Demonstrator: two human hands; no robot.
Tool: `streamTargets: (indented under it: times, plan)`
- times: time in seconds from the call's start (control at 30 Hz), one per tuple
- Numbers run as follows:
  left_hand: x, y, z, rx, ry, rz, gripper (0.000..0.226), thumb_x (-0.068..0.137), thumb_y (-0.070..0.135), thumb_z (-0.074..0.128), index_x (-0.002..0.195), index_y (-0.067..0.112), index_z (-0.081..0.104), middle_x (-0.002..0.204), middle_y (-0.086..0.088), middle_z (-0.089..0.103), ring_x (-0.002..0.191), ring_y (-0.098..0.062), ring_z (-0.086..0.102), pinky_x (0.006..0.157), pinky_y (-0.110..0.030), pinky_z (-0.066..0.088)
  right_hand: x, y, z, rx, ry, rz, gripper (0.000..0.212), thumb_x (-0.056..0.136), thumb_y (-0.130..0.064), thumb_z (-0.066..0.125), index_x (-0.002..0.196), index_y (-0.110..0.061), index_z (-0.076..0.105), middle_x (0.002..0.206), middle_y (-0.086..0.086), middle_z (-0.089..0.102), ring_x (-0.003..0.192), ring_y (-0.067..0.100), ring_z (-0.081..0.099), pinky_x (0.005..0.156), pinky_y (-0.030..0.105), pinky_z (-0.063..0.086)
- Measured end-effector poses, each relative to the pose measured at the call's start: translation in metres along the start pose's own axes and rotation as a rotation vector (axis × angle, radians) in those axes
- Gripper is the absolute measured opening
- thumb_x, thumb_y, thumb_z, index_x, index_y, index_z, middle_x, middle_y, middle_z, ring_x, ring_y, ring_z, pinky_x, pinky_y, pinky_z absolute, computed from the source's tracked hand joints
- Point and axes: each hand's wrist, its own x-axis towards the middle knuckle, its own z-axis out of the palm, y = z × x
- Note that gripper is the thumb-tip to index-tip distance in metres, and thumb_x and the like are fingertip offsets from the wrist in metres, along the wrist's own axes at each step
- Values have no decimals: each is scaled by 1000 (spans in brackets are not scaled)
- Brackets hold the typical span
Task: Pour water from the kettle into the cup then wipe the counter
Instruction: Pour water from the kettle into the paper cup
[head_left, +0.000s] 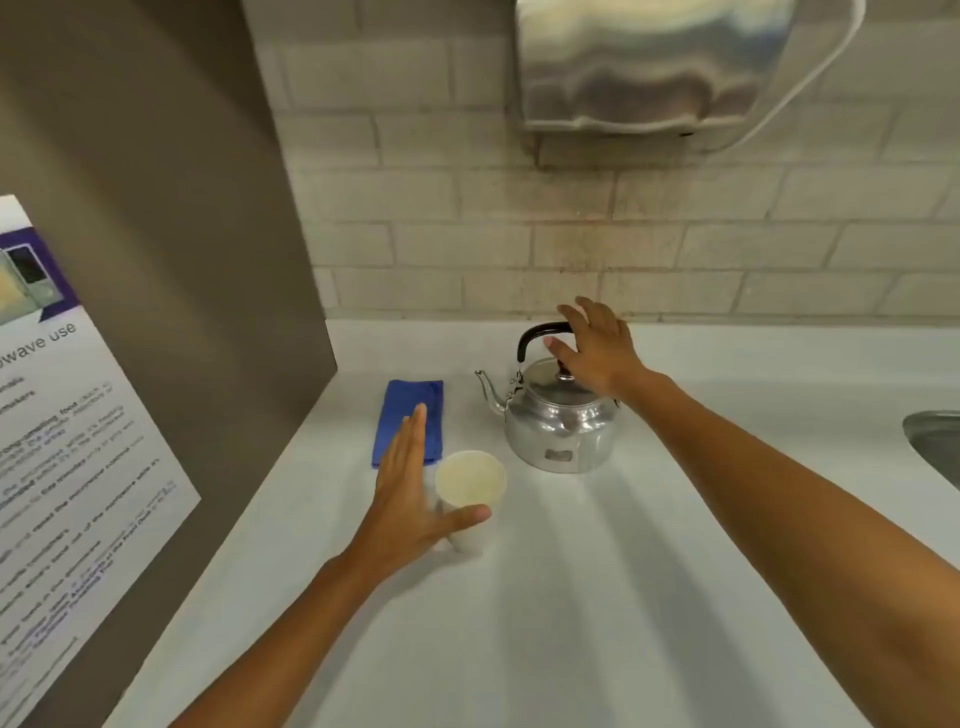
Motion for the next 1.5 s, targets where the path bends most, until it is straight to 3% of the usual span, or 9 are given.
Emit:
streamTargets:
  times: [0.2,0.27,0.4,0.5,0.6,0.9,1.1,1.3,1.5]
  plan:
    - [-8,-23,12,-170,-146,-34,130,45,61,81,133,56,-14,142,43,1,135,10,10,110,-28,17,8,-1,7,40,55,112,54,95,-46,34,139,-17,31,149,12,33,138,31,25,114,47,18]
    - [-7,-25,19,-224,-171,-60,127,47,56,83,132,60,-12,141,41,11,131,16,18,105,-16,22,10,-1,7,54,90,140,52,94,-48,34,134,-14,40,140,15,44,130,33,36,108,47,27]
    - [-5,-30,32,-305,-173,-130,109,51,53,82,129,61,7,126,44,30,115,25,33,82,8,31,17,3,3,173,142,206,55,91,-56,34,100,-8,60,97,13,64,94,33,58,76,38,42]
    - [-4,-32,41,-299,-124,-181,78,57,47,81,115,55,31,118,33,43,109,16,44,78,5,37,21,6,0,289,170,251,54,88,-59,40,64,-13,52,67,5,58,67,25,54,62,32,38]
    - [1,-30,47,-302,-68,-223,70,61,37,82,110,49,33,113,30,44,104,8,48,73,2,42,23,2,-1,334,222,303,63,85,-59,48,42,-16,28,43,-1,35,44,17,37,49,29,29]
    - [8,-31,52,-318,-15,-273,79,63,32,82,118,44,26,112,31,42,104,8,46,78,-9,39,23,6,-12,339,332,370,49,76,-37,54,37,-19,32,39,-3,35,39,17,35,46,24,26]
    - [15,-29,59,-332,15,-262,79,64,28,82,123,34,30,117,12,49,107,-9,49,89,-24,39,25,-7,-44,362,454,125,52,75,-31,57,33,-20,27,33,-7,27,35,12,23,45,25,24]
    - [23,-24,64,-326,29,-260,84,64,27,82,130,23,30,121,6,47,109,-14,47,88,-26,39,21,-19,-59,208,454,-134,51,76,-25,53,32,-16,28,33,-5,26,35,10,24,52,22,33]
    - [27,-22,66,-326,44,-273,84,64,27,82,129,24,29,119,8,46,107,-14,47,87,-26,39,14,-30,-60,77,427,-238,49,72,-25,51,33,-16,23,32,-5,21,36,11,21,46,20,22]
